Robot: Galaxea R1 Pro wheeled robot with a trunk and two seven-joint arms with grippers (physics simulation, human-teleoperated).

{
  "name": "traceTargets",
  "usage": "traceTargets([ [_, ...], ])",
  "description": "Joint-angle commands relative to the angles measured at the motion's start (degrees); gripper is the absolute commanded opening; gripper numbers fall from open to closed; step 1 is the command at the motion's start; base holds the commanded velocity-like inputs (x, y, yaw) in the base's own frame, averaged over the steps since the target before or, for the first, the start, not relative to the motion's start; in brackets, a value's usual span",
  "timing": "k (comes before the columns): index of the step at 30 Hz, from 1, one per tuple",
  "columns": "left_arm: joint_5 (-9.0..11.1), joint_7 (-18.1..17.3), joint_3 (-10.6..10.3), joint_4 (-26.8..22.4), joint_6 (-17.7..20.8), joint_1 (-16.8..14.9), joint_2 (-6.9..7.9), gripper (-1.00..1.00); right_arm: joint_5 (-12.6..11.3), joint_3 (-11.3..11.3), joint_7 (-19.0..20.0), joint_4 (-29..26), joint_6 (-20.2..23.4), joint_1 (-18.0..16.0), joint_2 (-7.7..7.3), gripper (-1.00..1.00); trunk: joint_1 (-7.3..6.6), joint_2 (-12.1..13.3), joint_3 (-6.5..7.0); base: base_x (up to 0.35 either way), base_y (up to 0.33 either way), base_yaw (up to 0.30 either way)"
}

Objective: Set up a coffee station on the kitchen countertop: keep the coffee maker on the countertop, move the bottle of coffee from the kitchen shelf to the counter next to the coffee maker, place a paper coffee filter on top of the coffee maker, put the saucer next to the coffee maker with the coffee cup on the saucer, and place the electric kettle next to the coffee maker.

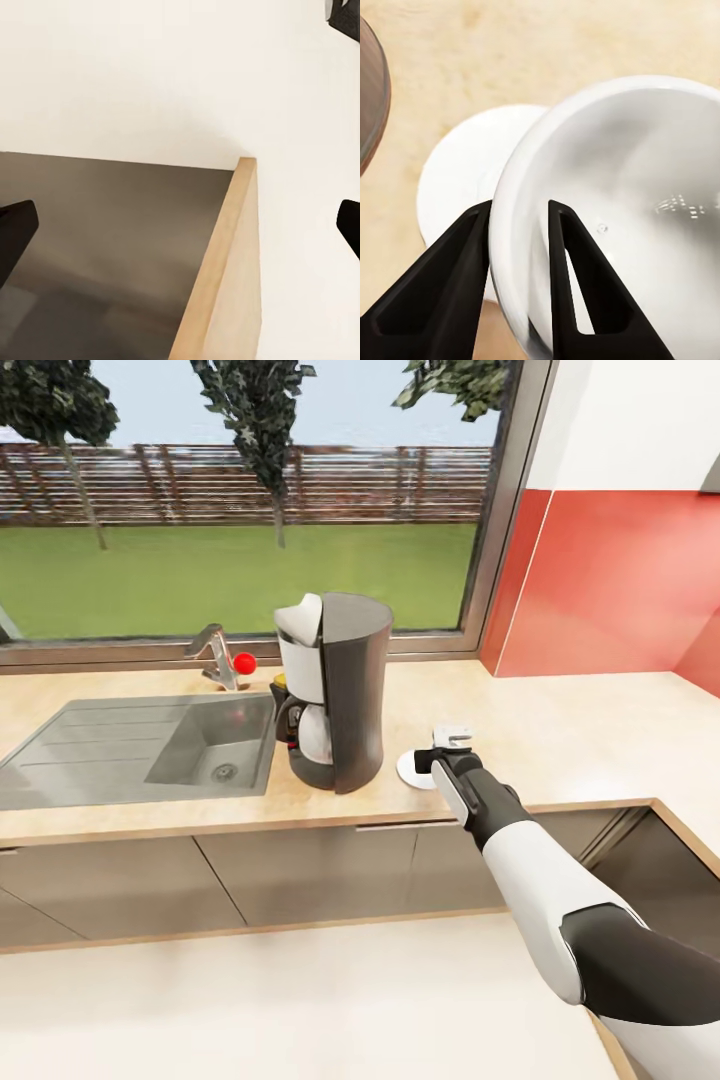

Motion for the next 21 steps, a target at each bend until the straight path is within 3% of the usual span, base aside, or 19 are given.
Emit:
traceTargets([
  [1,-0.6,0.1,0.5,-0.1,0.0,0.0,-0.03,1.0,-0.6,0.3,-0.5,0.3,0.2,-0.1,-0.03,-1.0,0.04,-0.1,-0.09,0.067,0.062,0.0],
  [7,-0.6,0.1,0.6,-0.1,-0.1,0.0,0.0,1.0,-0.6,0.3,-0.5,2.0,0.2,-0.1,-0.03,-1.0,0.04,-0.1,-0.09,0.099,0.122,0.0],
  [21,-0.5,-0.3,0.5,-0.1,-0.1,0.0,0.0,1.0,-0.6,0.3,-0.4,4.7,0.0,-0.1,-0.08,-1.0,0.04,-0.1,-0.09,0.035,0.007,0.0],
])
